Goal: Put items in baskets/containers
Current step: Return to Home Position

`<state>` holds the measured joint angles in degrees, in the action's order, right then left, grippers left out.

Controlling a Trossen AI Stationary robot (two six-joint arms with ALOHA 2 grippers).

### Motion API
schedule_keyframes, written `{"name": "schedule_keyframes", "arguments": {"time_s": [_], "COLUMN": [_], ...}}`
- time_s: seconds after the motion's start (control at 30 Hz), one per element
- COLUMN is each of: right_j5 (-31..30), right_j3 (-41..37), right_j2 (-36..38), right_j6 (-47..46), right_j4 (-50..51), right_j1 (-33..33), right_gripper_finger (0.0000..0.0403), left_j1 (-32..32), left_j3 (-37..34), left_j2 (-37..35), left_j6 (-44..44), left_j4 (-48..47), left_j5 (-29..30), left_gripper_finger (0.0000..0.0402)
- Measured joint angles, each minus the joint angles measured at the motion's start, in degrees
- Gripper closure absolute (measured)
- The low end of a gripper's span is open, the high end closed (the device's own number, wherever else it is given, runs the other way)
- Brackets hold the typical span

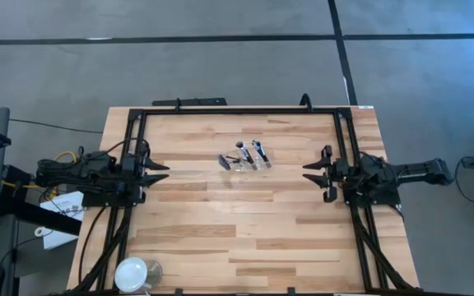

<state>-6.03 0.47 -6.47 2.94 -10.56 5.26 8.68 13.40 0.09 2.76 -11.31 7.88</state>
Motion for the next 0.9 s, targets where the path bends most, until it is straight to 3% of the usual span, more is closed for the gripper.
{"name": "schedule_keyframes", "arguments": {"time_s": [0.2,0.43,0.9], "right_j5": [0.07,0.03,0.01], "right_j3": [0.0,-0.04,-0.09], "right_j2": [5.6,6.2,6.13], "right_j6": [0.11,-0.63,-6.38], "right_j4": [5.61,6.89,6.97], "right_j1": [-2.88,-5.18,-5.42], "right_gripper_finger": [0.0282,0.0282,0.0282], "left_j1": [-0.01,-0.01,0.01], "left_j3": [-0.94,-12.47,-13.06], "left_j2": [-0.08,-0.08,5.17], "left_j6": [-0.33,-0.45,1.43], "left_j4": [1.43,17.98,17.31], "left_j5": [-0.52,-0.79,-1.05], "left_gripper_finger": [0.03,0.03,0.03]}}
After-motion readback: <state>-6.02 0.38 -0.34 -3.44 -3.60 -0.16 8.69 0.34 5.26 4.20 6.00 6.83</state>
